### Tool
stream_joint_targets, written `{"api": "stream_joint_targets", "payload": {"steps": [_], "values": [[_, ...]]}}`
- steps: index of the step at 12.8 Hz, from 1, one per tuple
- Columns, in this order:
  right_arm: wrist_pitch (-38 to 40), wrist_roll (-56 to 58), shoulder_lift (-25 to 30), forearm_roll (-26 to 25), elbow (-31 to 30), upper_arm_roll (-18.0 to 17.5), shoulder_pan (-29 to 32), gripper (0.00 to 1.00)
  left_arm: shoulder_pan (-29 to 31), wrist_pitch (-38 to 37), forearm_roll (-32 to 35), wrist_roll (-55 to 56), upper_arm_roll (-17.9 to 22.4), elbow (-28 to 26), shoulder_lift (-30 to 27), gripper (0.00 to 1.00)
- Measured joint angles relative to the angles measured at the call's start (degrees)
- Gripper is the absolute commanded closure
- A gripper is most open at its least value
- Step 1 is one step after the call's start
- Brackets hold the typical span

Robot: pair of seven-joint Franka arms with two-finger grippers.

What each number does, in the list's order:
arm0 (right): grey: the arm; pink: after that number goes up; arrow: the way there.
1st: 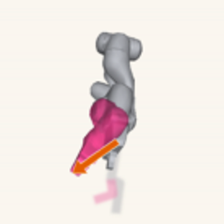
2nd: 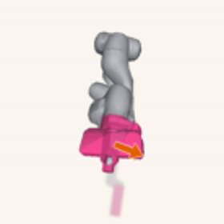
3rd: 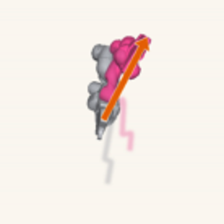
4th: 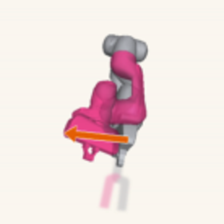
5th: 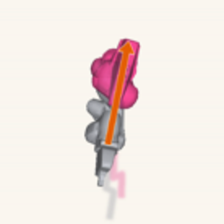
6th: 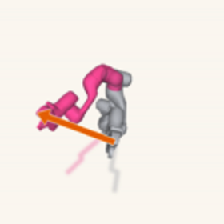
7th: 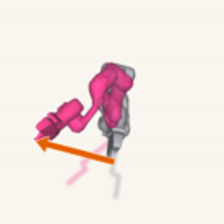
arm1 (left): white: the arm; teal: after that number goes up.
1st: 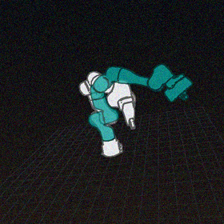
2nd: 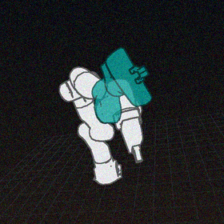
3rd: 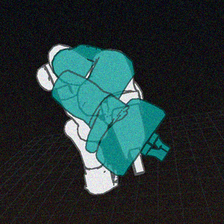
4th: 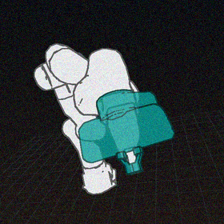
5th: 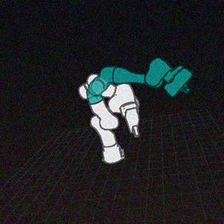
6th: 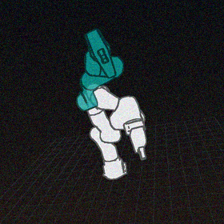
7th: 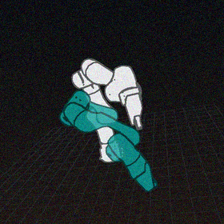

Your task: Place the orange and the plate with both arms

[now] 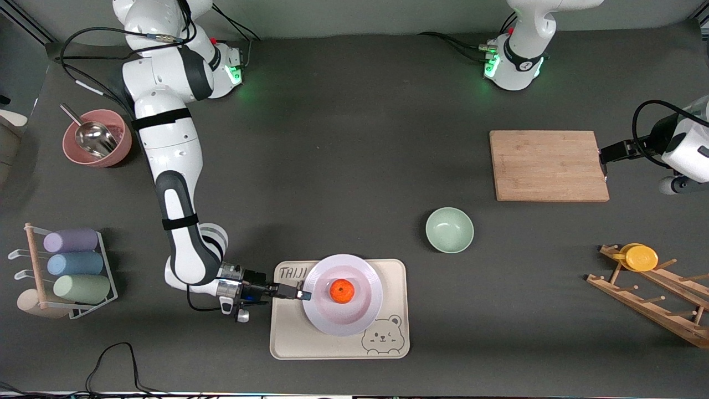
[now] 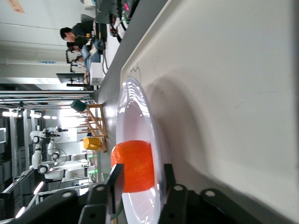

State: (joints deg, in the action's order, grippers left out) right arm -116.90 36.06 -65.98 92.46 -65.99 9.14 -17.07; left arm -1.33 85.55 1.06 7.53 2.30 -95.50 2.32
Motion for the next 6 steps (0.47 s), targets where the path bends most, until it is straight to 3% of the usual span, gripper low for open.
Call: {"api": "stream_joint_targets", "payload": {"steps": [3,6], "values": [[0.01,-4.36,1.81,-7.63,1.04,1.75,0.65,0.36,-0.04,-0.01,0.00,0.00,0.00,0.00,0.01,0.00],[3.88,-7.08,5.99,-18.52,0.91,3.63,2.65,0.31,-0.04,-0.02,0.00,0.00,0.00,0.01,0.01,0.00]]}}
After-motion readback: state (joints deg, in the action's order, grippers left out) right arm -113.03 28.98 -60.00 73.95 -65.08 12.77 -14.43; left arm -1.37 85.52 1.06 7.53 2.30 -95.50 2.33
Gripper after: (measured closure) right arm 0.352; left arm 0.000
